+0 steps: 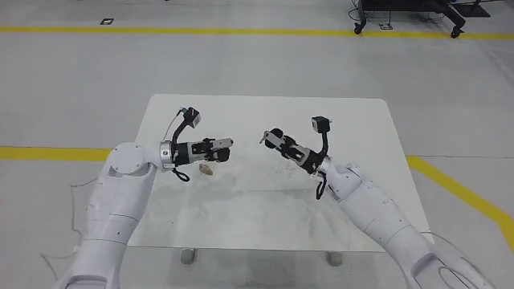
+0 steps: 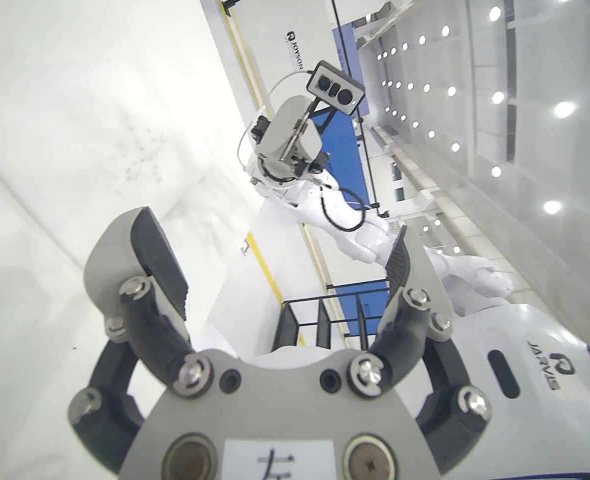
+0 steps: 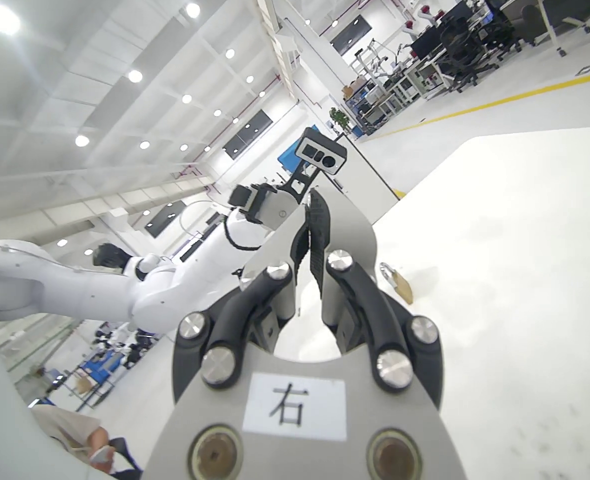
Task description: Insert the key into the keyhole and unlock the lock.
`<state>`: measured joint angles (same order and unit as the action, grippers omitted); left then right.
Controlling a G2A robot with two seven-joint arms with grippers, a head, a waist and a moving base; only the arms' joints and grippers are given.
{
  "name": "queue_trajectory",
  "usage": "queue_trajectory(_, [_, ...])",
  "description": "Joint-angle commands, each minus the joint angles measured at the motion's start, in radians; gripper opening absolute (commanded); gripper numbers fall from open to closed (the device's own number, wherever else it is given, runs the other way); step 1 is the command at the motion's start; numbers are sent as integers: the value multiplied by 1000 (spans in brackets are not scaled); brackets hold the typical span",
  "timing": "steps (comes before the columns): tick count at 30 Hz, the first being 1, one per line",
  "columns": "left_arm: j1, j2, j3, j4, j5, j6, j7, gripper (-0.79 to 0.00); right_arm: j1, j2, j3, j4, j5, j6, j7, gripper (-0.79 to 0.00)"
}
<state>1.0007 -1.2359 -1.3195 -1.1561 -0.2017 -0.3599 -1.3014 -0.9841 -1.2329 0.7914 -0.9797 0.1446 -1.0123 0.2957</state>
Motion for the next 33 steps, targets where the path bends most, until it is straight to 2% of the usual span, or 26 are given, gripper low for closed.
queue_trajectory(1, [-1,1,20,-20,59,-41,27,-351,7,-4,-14,15,167,0,168,-785])
queue_trajectory(2, [3,2,27,-34,91,-63,47,-394,16,-7,-17,35,230,0,236,-785])
queue_trajectory(4, [21,4,39,-62,130,-96,74,-406,35,-17,-27,92,338,0,361,-785])
queue_trajectory(8, [46,9,54,-99,155,-118,93,-480,73,-51,-46,196,495,0,511,-785])
queue_trajectory(11, [51,11,66,-107,156,-110,95,-474,94,-72,-70,231,517,0,512,-785])
queue_trajectory(14, [48,13,81,-109,156,-107,97,-434,107,-91,-99,259,523,0,512,-785])
queue_trajectory(24, [41,21,102,-105,170,-97,128,-440,145,-136,-168,325,534,0,512,-785])
queue_trajectory(26, [40,23,108,-107,174,-89,135,-459,155,-140,-174,338,519,0,512,-785])
queue_trajectory(31, [37,26,119,-108,179,-73,147,-566,158,-149,-169,347,511,0,512,-785])
queue_trajectory(33, [33,28,124,-105,182,-67,150,-640,159,-151,-166,350,504,0,512,-785])
